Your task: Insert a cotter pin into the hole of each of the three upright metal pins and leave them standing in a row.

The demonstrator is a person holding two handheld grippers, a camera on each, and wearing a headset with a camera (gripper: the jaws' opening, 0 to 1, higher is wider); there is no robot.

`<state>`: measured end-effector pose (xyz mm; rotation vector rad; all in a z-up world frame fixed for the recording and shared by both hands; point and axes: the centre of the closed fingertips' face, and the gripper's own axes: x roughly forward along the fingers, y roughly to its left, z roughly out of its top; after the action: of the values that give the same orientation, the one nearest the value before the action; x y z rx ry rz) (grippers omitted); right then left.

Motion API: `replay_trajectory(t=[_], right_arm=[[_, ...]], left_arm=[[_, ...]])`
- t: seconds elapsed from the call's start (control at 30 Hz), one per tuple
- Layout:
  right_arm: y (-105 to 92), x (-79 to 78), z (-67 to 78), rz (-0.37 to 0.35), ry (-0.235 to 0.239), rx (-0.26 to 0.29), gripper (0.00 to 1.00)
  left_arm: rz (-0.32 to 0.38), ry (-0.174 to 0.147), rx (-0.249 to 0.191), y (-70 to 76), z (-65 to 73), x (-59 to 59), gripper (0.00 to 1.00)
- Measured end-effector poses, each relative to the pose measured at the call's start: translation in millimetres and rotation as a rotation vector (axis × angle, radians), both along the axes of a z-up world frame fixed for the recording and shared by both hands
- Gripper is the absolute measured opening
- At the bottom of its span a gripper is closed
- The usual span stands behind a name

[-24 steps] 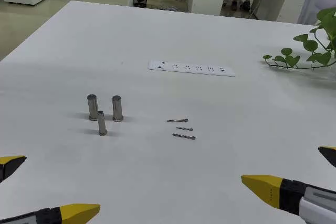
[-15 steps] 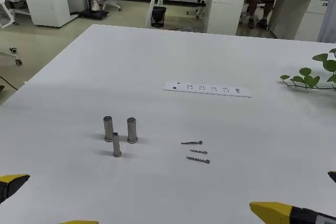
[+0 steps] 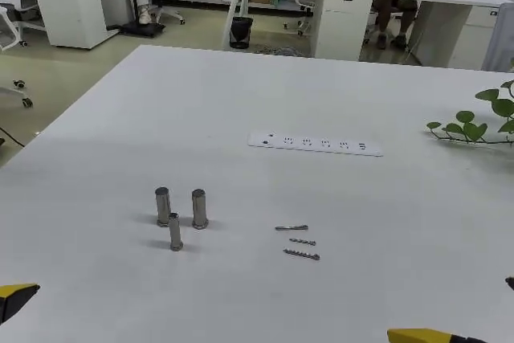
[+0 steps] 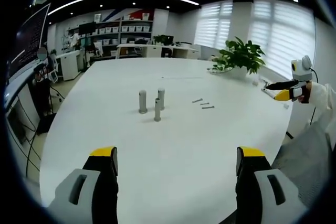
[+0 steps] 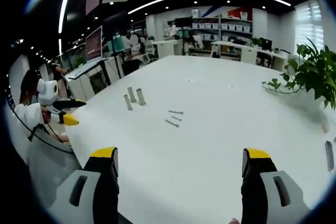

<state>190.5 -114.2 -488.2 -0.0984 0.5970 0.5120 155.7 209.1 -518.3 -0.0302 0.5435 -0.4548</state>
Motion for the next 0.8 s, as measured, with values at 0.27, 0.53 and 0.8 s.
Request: replay_trajectory(t=[0.27, 0.53, 0.8], right_arm=[[-0.2, 0.1, 0.9, -0.014, 0.006, 0.013, 0.97], [-2.7, 0.8, 1.9, -0.025, 0.007, 0.014, 0.97], [-5.0, 1.9, 3.0, -0.038, 0.006, 0.018, 0.97]], left_arm=[[-0.002, -0.014, 0.007, 0.7, 7.6, 5.5, 0.93], [-0.017, -0.017, 0.012, -1.4, 10.1, 10.6, 0.93], [-0.025, -0.015, 0.017, 0.2, 11.7, 17.3, 0.91]])
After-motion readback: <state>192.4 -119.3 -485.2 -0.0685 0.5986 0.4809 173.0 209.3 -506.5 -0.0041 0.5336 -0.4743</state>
